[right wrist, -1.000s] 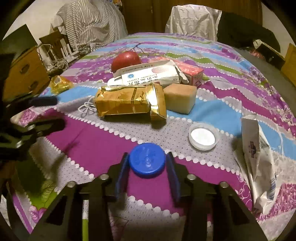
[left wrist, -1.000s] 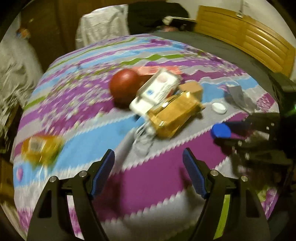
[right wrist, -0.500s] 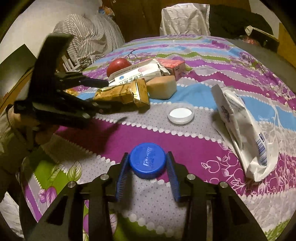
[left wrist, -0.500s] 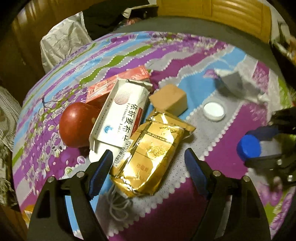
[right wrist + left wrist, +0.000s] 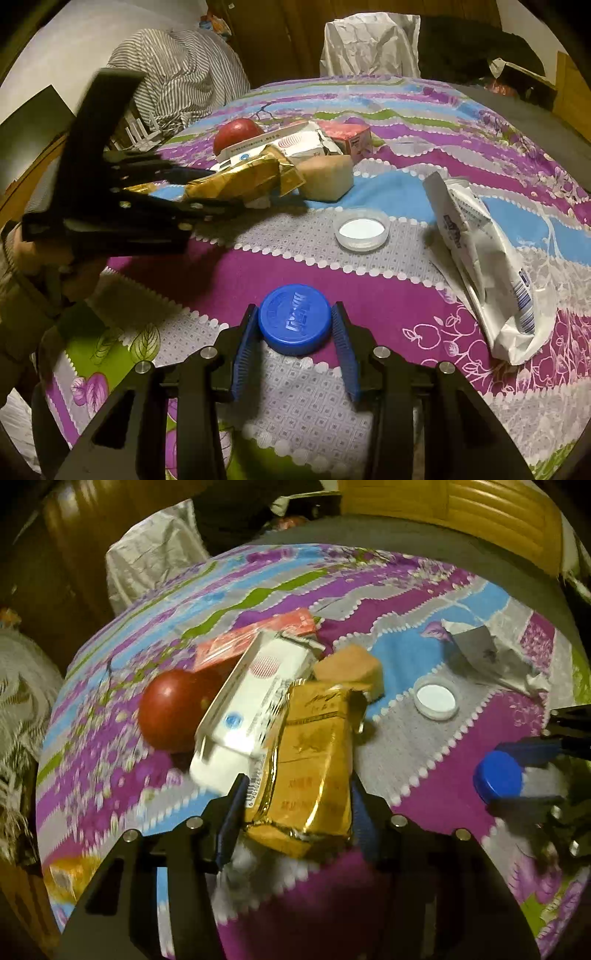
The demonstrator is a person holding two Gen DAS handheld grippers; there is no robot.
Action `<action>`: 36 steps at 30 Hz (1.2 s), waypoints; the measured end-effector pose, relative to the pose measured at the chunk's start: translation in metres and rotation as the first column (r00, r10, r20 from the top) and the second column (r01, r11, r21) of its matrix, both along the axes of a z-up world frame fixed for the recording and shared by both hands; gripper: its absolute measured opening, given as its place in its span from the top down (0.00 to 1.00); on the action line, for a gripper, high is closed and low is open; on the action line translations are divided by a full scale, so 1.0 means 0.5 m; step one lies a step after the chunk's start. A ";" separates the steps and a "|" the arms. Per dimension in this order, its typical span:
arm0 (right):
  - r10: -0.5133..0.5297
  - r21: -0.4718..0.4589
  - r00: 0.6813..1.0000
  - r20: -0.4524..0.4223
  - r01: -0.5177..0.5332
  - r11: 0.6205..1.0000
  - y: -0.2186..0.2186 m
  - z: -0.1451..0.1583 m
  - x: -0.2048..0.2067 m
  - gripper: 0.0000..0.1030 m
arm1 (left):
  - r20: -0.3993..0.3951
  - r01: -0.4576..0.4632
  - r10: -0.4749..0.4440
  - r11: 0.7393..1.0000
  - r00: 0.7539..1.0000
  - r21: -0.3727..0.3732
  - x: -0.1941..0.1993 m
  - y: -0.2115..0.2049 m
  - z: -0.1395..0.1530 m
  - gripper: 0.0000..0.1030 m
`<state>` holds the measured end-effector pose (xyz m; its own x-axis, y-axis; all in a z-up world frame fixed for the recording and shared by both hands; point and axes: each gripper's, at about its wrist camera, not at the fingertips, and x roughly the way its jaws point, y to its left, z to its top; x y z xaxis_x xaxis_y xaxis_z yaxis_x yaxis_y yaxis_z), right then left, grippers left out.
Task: Collect trash
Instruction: 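Grasp the gold foil packet with the left tool while the right tool grasps the blue bottle cap, then carry the gold foil packet and blue cap over the white bucket with both tools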
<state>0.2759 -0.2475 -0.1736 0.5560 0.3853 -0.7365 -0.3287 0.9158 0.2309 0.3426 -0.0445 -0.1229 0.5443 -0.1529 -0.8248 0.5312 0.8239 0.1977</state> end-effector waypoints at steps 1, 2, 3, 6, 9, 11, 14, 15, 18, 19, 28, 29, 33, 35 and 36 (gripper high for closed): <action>0.000 0.003 1.000 0.000 0.000 1.000 -0.001 0.000 -0.001 0.59 | -0.008 -0.007 0.007 1.000 1.000 -0.006 -0.009 0.005 0.003 0.51; 0.000 0.007 1.000 0.000 0.000 1.000 -0.002 0.000 -0.002 0.59 | -0.030 -0.008 0.008 1.000 1.000 -0.025 -0.027 0.014 0.007 0.51; 0.001 0.009 1.000 0.000 -0.001 1.000 -0.003 0.000 -0.003 0.59 | -0.048 -0.007 0.005 0.999 0.999 -0.040 -0.041 0.020 0.009 0.51; 0.001 0.009 1.000 0.002 -0.001 1.000 -0.003 0.000 -0.004 0.59 | -0.109 -0.013 0.005 0.997 0.994 -0.076 -0.092 0.055 0.001 0.49; 0.001 0.006 1.000 0.002 -0.001 1.000 -0.003 0.000 -0.004 0.59 | -0.123 -0.032 0.025 0.998 0.992 -0.056 -0.126 0.074 -0.016 0.45; 0.001 0.006 1.000 0.001 -0.001 1.000 -0.004 0.000 -0.004 0.59 | -0.107 -0.040 0.034 0.998 0.994 -0.053 -0.130 0.075 -0.013 0.38; 0.010 0.005 1.000 -0.003 -0.010 1.000 -0.001 0.000 -0.005 0.56 | -0.080 -0.034 0.029 0.997 0.996 -0.063 -0.134 0.070 0.005 0.29; 0.013 0.002 1.000 -0.005 -0.013 1.000 0.000 0.001 -0.005 0.55 | -0.066 -0.030 0.025 0.998 0.997 -0.063 -0.132 0.067 0.013 0.27; 0.026 -0.011 1.000 -0.010 -0.026 1.000 0.007 0.004 -0.005 0.51 | -0.050 -0.020 0.017 0.998 0.999 -0.062 -0.130 0.060 0.024 0.25; 0.028 -0.019 1.000 -0.009 -0.028 0.999 0.011 0.005 -0.004 0.49 | -0.051 -0.019 0.016 0.998 0.999 -0.059 -0.125 0.056 0.022 0.25; -0.002 -0.060 1.000 0.015 0.003 0.998 0.015 0.009 -0.003 0.60 | -0.082 -0.049 0.046 0.998 0.996 -0.034 -0.101 0.031 -0.004 0.48; -0.005 -0.059 1.000 0.020 0.007 0.998 0.014 0.010 -0.004 0.60 | -0.079 -0.056 0.052 0.998 0.995 -0.040 -0.105 0.034 -0.003 0.49; -0.035 -0.034 0.998 0.054 0.037 0.999 0.001 0.022 -0.023 0.60 | -0.048 -0.107 0.103 0.990 0.994 -0.089 -0.134 0.065 0.018 0.49; -0.046 -0.019 0.997 0.066 0.047 0.999 -0.004 0.029 -0.034 0.60 | -0.028 -0.133 0.131 0.984 0.991 -0.118 -0.150 0.084 0.033 0.49; -0.052 -0.012 0.996 0.075 0.053 0.999 -0.005 0.033 -0.042 0.60 | -0.016 -0.147 0.146 0.980 0.989 -0.134 -0.159 0.094 0.043 0.49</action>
